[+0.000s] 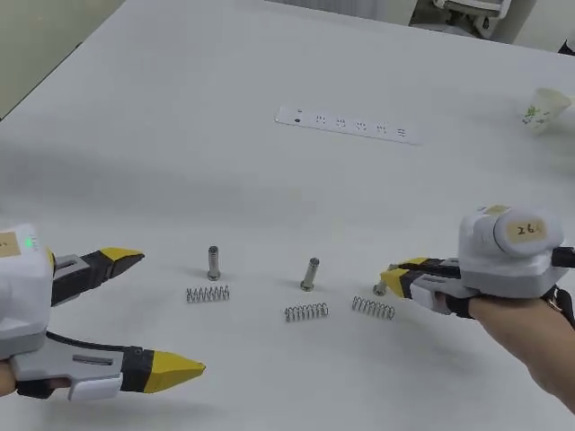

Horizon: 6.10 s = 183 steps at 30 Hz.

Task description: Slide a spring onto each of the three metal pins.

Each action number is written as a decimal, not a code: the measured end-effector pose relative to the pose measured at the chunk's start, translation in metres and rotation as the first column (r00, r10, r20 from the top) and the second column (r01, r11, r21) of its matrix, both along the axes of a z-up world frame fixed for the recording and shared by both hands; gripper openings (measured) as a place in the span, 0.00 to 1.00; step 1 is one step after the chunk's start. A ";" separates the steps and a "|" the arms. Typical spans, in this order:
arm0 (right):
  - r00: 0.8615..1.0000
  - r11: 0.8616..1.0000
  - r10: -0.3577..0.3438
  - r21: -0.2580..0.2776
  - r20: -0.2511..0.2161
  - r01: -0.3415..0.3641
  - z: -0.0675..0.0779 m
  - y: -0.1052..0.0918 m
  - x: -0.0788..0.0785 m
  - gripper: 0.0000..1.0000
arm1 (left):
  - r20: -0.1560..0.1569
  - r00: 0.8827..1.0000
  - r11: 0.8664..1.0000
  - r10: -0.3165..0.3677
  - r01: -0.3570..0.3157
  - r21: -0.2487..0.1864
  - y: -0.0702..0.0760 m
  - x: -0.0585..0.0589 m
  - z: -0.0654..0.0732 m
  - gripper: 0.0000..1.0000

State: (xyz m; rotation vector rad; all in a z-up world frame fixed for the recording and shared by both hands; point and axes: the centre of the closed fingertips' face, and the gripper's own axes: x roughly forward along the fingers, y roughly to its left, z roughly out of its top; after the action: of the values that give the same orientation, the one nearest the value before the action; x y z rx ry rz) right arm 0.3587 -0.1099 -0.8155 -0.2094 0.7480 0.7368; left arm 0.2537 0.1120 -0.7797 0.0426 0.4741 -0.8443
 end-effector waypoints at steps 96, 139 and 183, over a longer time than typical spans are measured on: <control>0.905 0.874 0.416 -0.236 -0.088 -0.424 -0.027 0.012 -0.042 0.21 | -0.008 1.000 1.000 0.014 -0.014 -0.003 0.008 -0.004 -0.004 0.94; 0.765 0.728 0.643 -0.273 -0.050 -0.629 0.006 0.035 -0.080 0.08 | -0.026 0.996 0.996 -0.085 0.085 -0.018 -0.019 -0.017 0.004 0.86; 0.658 0.620 0.753 -0.303 -0.031 -0.724 0.031 0.071 -0.104 0.08 | 0.055 0.897 0.886 -0.438 0.441 -0.145 -0.104 -0.005 0.027 0.38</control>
State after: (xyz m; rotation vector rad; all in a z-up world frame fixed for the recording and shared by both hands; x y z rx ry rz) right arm 0.2552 -0.0388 -0.7849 -0.8672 0.6589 1.4003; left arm 0.2492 0.0084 -0.7531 0.0156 0.3819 -1.3258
